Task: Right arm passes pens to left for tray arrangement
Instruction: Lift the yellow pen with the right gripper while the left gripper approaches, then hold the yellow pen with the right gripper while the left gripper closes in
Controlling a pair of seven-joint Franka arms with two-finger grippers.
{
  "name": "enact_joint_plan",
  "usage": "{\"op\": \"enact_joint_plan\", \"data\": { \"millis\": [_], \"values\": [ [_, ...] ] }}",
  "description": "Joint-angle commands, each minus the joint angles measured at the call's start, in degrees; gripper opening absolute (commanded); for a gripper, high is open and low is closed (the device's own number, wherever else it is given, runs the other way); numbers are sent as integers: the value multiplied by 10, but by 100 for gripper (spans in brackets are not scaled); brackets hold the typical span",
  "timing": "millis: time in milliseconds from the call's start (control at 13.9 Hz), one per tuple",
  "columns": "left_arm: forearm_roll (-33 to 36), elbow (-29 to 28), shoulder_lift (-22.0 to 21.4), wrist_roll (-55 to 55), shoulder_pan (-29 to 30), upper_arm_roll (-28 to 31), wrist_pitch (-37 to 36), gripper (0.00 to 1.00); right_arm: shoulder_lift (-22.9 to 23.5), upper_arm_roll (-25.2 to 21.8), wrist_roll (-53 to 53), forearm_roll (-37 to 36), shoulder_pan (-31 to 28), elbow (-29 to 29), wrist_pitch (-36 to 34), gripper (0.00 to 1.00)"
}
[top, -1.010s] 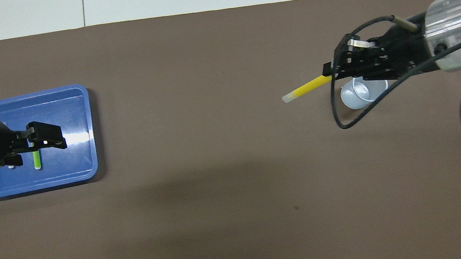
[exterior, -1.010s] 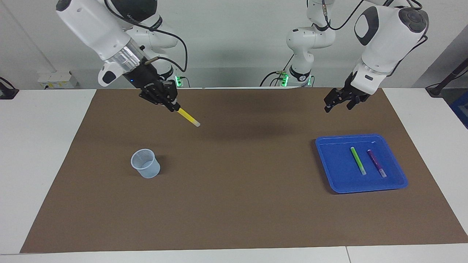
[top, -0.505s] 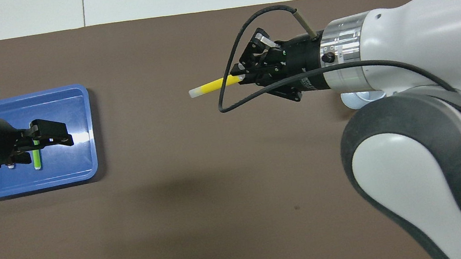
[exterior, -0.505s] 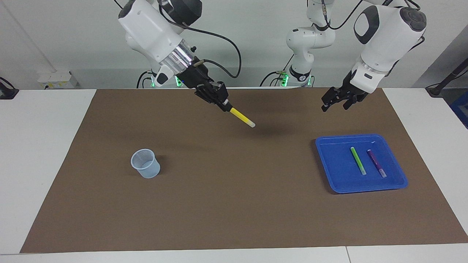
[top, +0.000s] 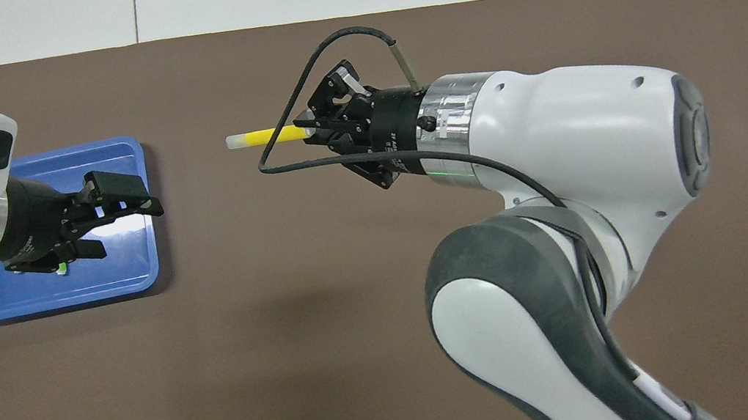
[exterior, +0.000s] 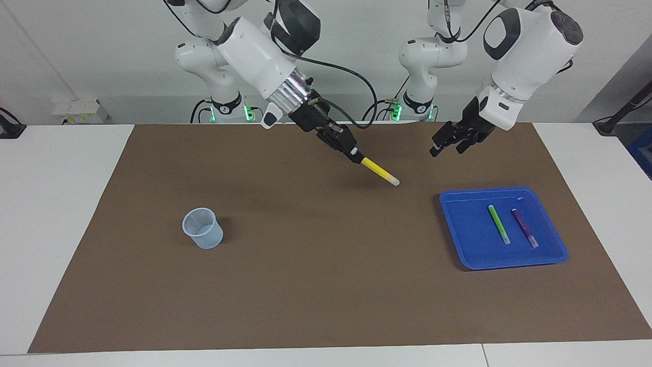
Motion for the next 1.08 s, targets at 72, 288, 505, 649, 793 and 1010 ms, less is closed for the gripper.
{"op": "enact_joint_plan", "data": {
  "millis": [72,288,505,649,793,1010],
  "values": [
    [-64,-24,-18,-143,-8,6,27,99,6,-2,10,16,11,-2,22,0],
    [-136,-32,-18,-242,-8,7,33,99,6,-2,10,16,12,-3,21,0],
    [-138,-33,-17,-246,-14,6,52,99,7,-2,10,16,18,-2,22,0],
    [-139,-36,-17,-248,-20,6,59,99,16,-2,23,16,26,1,25,0],
    [-177,-51,-16,-267,-24,6,86,99,21,-2,24,16,34,1,33,0],
    [-211,-53,-10,-382,-44,6,138,99,27,-2,28,16,42,2,50,0]
  ]
}}
